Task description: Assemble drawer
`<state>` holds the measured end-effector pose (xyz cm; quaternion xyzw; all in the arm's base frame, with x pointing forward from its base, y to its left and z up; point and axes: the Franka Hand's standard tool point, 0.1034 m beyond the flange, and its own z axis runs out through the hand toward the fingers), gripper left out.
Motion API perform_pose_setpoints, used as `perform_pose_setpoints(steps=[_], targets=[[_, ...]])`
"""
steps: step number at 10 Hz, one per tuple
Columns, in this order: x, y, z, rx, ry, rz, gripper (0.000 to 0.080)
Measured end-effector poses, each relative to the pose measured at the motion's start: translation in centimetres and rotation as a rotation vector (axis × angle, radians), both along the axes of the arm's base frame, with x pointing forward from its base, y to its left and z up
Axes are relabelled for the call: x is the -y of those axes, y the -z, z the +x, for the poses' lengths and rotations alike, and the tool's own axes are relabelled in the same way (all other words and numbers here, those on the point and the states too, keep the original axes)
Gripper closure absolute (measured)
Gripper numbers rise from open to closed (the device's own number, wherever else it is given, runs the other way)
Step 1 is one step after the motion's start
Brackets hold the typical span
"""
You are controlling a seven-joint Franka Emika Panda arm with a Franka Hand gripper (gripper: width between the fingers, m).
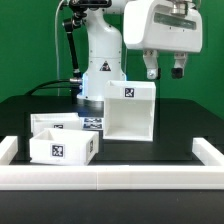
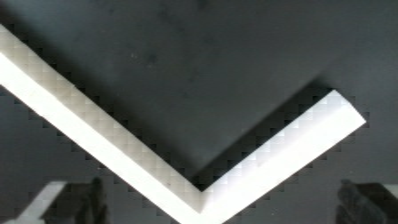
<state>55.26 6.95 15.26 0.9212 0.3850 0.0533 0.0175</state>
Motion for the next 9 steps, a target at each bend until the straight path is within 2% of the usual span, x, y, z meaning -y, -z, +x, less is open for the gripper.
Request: perform_pose_setpoints(steps=[6,8,9], targets=[[0.1,0.1,0.0,-0.002,0.002,0.001,0.0150],[0.8,0.1,-1.6,-0.015,0.124,0.010,0.0150],[1.0,0.4,-2.2,-0.020,0.216,0.031,0.0150]])
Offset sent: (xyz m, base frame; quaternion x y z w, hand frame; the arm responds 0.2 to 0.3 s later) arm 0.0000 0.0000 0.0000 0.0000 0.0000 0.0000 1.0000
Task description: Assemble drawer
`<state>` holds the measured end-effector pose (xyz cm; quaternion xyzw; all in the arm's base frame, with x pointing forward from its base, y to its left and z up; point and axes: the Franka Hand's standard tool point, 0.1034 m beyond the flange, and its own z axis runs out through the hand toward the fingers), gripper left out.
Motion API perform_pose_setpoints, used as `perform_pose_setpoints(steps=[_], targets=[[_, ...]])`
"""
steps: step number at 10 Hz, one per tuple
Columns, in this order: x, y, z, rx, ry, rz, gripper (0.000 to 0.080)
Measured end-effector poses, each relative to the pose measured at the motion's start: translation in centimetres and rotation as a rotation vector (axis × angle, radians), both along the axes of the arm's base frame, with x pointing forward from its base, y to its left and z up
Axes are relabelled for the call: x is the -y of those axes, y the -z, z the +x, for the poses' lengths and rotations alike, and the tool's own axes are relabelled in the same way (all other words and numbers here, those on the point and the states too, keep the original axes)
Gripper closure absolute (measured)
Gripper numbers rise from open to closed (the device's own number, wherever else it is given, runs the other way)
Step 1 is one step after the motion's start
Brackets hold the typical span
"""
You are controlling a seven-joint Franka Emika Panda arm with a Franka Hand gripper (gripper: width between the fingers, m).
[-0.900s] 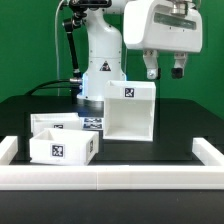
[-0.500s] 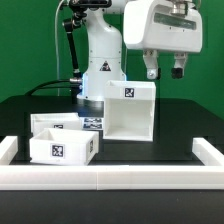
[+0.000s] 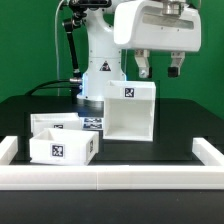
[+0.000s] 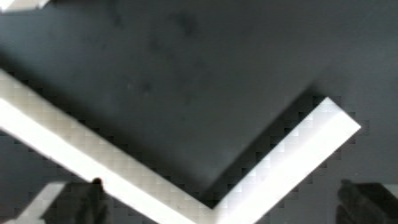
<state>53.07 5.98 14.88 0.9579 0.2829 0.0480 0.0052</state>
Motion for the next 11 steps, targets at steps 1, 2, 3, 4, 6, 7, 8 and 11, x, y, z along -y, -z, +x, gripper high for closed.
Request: perform_pose_setpoints(steps=[1,2,3,4,6,7,8,11], targets=[[-0.2,0.0,0.1,0.000,0.072,0.008,0.0150],[-0.3,0.0,0.1,-0.002,0.141,0.018,0.0150],[-0.3,0.0,0.1,-0.004,0.204,0.026,0.0150],[-0.3,0.0,0.1,-0.005,0.236,0.029,0.0150],[-0.1,0.0,-0.6,-0.028,0.479,0.070,0.0150],[0.1,0.2,-2.0,-0.041,0.552,0.071,0.0150],[0.2,0.3,-3.4,-0.058,0.613,0.076,0.0150],[0.5,0.4,-6.9,-0.102,0.685,0.090,0.0150]])
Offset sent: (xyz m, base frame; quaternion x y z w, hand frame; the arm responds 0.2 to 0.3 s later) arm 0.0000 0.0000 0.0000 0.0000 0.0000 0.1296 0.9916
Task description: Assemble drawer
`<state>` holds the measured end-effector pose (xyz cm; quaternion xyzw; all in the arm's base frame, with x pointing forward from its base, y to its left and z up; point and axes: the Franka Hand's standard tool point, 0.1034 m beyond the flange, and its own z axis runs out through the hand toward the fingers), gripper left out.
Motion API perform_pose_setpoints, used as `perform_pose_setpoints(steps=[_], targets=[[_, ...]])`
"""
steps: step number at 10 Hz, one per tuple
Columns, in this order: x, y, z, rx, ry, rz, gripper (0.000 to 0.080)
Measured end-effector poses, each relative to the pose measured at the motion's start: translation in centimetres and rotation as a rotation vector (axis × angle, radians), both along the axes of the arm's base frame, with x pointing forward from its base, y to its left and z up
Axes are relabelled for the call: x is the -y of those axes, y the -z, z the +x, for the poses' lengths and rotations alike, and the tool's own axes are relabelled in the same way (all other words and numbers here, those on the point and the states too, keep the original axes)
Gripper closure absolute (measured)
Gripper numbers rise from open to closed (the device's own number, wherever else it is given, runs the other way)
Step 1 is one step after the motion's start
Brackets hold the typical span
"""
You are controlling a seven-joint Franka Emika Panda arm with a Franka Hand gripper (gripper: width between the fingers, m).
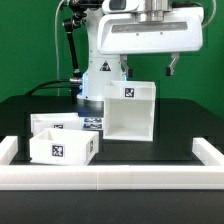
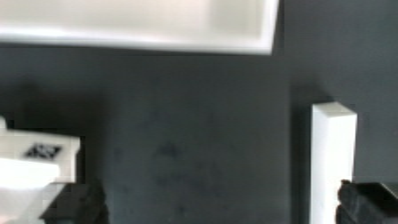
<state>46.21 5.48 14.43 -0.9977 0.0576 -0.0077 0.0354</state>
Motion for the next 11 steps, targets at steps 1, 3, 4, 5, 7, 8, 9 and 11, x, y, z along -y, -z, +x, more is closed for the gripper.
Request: perform_pose_setpoints(steps=[1,3,4,5,7,8,9,11], targets=[[-0.2,0.0,-0.2,-0.001,0.000,-0.002,0.0150],[-0.1,0.1,-0.2,-0.001,0.002,-0.002,0.0150],[-0.1,0.1,-0.2,-0.002,0.001,-0.002,0.0150],[-0.1,0.1,-0.2,-0.003,0.005,-0.001,0.0150],[-0.3,0.2,-2.5,-0.025,0.071,-0.007,0.0150],[-0.5,0.6,-3.6,-0.021,0.067,-0.011,0.0150],[-0.7,0.9,-4.4,-0.031,0.065,-0.013,0.0150],[-1.7,1.8,-5.8,-0.041,0.081,-0.018,0.0150]])
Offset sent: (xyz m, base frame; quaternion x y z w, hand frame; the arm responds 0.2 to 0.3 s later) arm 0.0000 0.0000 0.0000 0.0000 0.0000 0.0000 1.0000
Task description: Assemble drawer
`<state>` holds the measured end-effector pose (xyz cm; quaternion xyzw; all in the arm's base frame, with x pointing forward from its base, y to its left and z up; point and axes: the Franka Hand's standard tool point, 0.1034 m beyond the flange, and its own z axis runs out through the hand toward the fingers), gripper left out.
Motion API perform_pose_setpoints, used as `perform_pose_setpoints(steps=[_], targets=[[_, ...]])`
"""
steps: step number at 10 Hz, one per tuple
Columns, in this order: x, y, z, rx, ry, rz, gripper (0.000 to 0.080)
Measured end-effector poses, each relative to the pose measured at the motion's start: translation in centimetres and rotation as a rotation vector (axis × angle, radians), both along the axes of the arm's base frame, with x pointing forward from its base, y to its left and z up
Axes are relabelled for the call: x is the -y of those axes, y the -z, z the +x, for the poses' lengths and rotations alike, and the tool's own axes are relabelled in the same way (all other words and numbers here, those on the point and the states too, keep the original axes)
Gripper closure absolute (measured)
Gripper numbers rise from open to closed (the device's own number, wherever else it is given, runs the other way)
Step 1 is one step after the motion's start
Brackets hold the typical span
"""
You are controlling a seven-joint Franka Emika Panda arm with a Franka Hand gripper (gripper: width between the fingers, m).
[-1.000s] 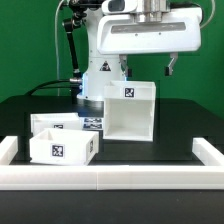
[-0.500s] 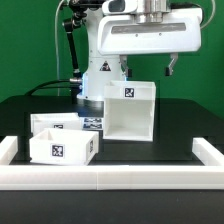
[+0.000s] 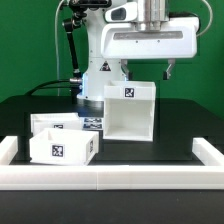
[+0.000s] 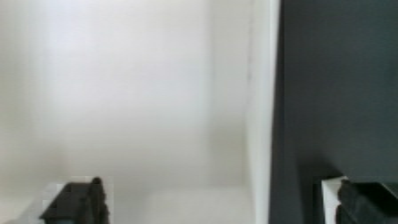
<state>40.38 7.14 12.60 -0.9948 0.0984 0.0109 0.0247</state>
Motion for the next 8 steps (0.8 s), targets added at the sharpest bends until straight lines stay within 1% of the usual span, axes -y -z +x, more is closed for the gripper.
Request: perform_pose_setpoints(steps=[3,6,8], targets=[[-1.4,1.8,-1.7,-0.002,0.013,-0.004,0.0150],[-1.5,2.7,-2.0,-0.014,0.018,-0.003,0.0150],[-1.5,3.0,-2.1,-0.020,0.019,-0.003,0.0150]])
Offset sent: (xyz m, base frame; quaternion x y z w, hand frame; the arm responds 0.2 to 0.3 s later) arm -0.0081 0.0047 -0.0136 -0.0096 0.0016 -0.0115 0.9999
